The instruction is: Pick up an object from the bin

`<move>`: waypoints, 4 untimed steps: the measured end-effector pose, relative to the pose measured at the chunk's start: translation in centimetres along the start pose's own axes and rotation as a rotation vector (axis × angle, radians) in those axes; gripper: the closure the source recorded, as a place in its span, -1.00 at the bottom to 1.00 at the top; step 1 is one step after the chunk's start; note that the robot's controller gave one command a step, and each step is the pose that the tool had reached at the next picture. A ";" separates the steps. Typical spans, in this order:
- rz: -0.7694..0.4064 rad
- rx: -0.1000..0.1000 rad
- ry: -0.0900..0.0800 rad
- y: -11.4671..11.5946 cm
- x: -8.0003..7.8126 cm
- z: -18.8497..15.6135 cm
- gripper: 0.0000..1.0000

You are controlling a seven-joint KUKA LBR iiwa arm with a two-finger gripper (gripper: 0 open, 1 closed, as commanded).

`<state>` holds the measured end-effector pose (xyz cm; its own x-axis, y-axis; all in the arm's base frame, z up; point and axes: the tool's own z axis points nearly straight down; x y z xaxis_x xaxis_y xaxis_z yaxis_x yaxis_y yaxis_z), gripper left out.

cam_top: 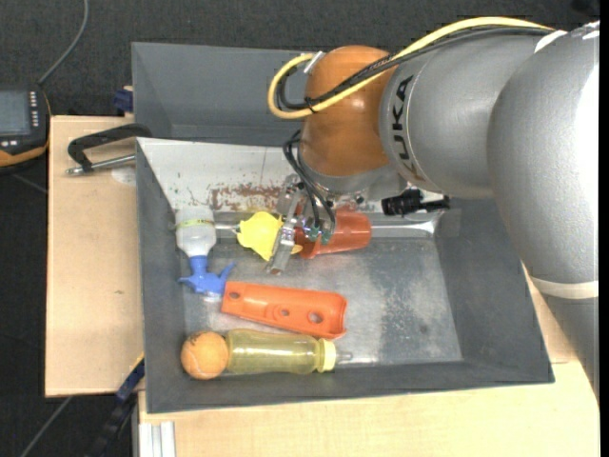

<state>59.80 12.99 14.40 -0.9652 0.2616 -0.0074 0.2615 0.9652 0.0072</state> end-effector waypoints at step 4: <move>0.335 -0.002 -0.001 2.5 1.3 7.0 1.00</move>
Offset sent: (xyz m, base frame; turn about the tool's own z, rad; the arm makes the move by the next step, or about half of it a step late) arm -0.0061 0.0271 -0.0740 0.3378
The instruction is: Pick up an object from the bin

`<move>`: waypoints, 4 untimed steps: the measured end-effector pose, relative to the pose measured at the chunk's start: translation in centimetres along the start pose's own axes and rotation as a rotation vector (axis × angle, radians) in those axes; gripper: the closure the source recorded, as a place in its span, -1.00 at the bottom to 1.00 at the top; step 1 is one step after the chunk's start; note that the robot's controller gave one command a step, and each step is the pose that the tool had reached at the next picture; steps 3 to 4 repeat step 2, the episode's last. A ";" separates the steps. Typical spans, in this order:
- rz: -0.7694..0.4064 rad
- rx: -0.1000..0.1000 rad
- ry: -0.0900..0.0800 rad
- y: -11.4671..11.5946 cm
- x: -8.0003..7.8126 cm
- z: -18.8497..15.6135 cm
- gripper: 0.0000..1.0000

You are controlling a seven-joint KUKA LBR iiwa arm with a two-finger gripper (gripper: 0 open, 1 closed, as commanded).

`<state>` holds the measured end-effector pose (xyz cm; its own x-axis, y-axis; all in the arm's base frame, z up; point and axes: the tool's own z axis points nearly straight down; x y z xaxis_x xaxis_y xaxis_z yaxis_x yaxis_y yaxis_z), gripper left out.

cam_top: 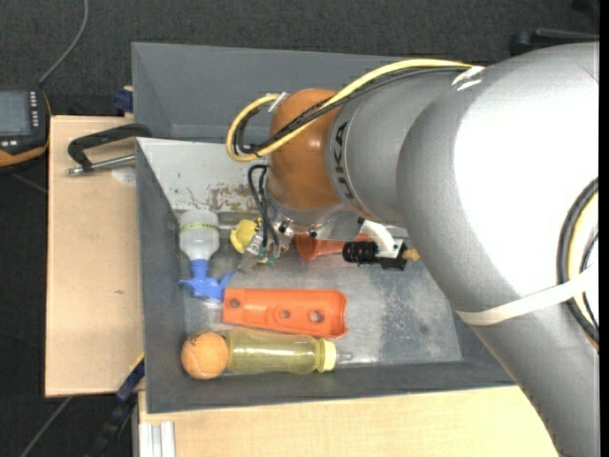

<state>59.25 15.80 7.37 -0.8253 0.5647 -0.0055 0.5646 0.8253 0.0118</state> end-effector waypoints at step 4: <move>0.000 0.000 0.002 0.0 0.0 -1.2 1.00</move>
Offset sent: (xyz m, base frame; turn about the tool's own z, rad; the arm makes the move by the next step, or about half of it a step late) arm 0.0000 0.0000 0.0550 0.0000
